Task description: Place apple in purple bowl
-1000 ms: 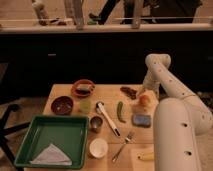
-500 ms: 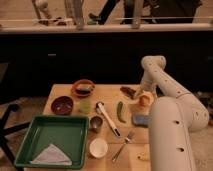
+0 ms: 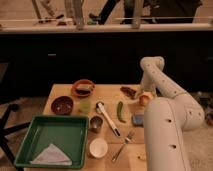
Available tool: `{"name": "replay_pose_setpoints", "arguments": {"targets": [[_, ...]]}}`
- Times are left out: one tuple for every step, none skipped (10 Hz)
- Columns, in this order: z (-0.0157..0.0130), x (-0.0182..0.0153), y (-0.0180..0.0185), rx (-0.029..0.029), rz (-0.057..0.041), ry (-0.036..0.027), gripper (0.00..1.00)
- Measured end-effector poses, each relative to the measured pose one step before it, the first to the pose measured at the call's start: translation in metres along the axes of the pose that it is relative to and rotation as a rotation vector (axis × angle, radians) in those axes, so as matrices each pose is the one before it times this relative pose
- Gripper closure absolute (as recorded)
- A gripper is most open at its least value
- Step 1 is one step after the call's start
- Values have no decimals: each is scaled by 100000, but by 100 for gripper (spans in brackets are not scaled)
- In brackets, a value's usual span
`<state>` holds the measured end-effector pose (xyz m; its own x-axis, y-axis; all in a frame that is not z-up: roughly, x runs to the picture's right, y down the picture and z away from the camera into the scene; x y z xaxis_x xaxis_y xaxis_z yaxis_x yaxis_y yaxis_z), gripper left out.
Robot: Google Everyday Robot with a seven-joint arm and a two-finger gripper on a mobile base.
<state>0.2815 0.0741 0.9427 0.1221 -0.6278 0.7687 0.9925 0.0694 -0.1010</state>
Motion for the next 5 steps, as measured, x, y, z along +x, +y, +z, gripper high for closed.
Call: {"name": "replay_pose_setpoints", "arguments": {"targets": [[454,147,23,-1221,281,-820,20],[392,125,-188,-1319,-57,-673,20],[193,38,40,-781,266,-248,20],[336,-46,233,-1076,628,-362,20],[232,-43,48,-643,342,-145,20]]}}
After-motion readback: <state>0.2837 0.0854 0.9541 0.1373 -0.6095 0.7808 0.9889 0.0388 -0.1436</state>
